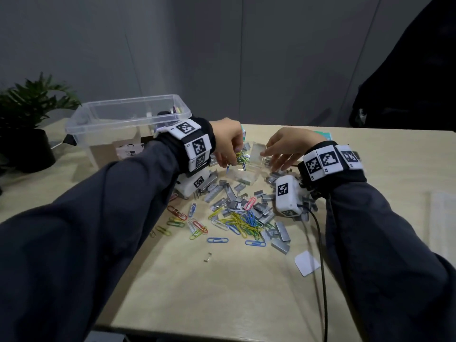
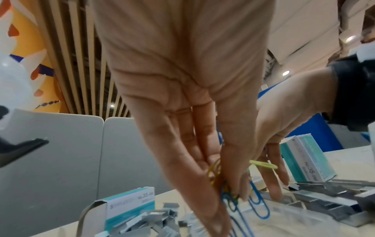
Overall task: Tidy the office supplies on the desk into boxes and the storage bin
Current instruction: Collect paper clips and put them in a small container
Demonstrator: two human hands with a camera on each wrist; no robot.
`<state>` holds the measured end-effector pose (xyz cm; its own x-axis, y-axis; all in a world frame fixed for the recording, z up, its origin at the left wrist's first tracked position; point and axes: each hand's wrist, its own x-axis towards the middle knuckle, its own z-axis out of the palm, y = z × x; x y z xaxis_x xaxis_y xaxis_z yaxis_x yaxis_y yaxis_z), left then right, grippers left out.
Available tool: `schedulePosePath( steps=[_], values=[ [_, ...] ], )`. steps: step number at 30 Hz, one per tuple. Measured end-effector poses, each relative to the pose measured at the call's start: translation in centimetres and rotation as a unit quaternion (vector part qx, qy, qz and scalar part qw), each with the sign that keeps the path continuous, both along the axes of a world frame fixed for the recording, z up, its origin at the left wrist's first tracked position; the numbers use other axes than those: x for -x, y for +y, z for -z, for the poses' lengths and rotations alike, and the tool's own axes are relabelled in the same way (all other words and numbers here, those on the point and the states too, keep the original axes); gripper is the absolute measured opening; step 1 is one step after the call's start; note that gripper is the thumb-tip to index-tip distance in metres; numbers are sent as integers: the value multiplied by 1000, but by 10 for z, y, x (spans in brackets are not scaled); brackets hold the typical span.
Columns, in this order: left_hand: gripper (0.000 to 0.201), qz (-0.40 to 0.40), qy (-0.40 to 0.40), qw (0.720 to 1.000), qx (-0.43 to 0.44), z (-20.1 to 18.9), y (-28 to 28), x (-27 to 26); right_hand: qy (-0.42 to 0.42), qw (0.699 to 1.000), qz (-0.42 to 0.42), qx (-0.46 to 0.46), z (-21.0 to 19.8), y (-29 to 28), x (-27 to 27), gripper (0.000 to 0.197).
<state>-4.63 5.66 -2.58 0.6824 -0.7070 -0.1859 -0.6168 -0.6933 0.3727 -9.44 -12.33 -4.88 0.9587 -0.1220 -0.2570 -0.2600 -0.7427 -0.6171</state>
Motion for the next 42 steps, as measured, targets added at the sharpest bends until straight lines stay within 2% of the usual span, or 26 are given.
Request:
schedulePosePath(
  steps=[6, 10, 14, 16, 19, 21, 23, 25, 31, 36, 42],
  values=[
    [13, 12, -13, 999, -29, 0, -17, -2, 1, 1000, 1, -2, 0, -1, -1, 20],
    [36, 46, 17, 992, -115, 7, -17, -5, -6, 1000, -4, -6, -1, 0, -1, 16],
    [37, 58, 7, 988, -140, 8, -13, -2, -7, 999, -26, -22, 0, 0, -1, 14],
    [31, 72, -40, 990, -115, 6, -8, 2, -18, 999, -25, -22, 0, 1, -1, 13],
    [8, 120, -147, 981, -47, 1, 2, 16, -41, 999, -15, -17, 0, 0, -2, 17],
    [10, 172, -115, 978, -28, -4, 10, 31, -45, 999, -12, -20, 0, -1, -2, 21],
    [13, 231, -28, 971, -57, -6, 17, 50, -48, 999, -13, -18, 0, 1, -2, 23],
    [15, 273, 13, 957, -91, 0, 21, 65, -50, 999, -15, -10, 0, 3, -1, 21],
    [41, 284, -15, 949, -137, 19, 16, 83, -48, 999, -12, -17, -1, 5, 0, 25],
    [17, 285, -95, 940, -160, 33, 11, 87, -41, 999, -11, -18, -1, 6, 0, 26],
    [11, 262, -33, 959, -99, 15, 19, 69, -39, 999, -22, -18, -1, 6, 0, 16]
  ],
)
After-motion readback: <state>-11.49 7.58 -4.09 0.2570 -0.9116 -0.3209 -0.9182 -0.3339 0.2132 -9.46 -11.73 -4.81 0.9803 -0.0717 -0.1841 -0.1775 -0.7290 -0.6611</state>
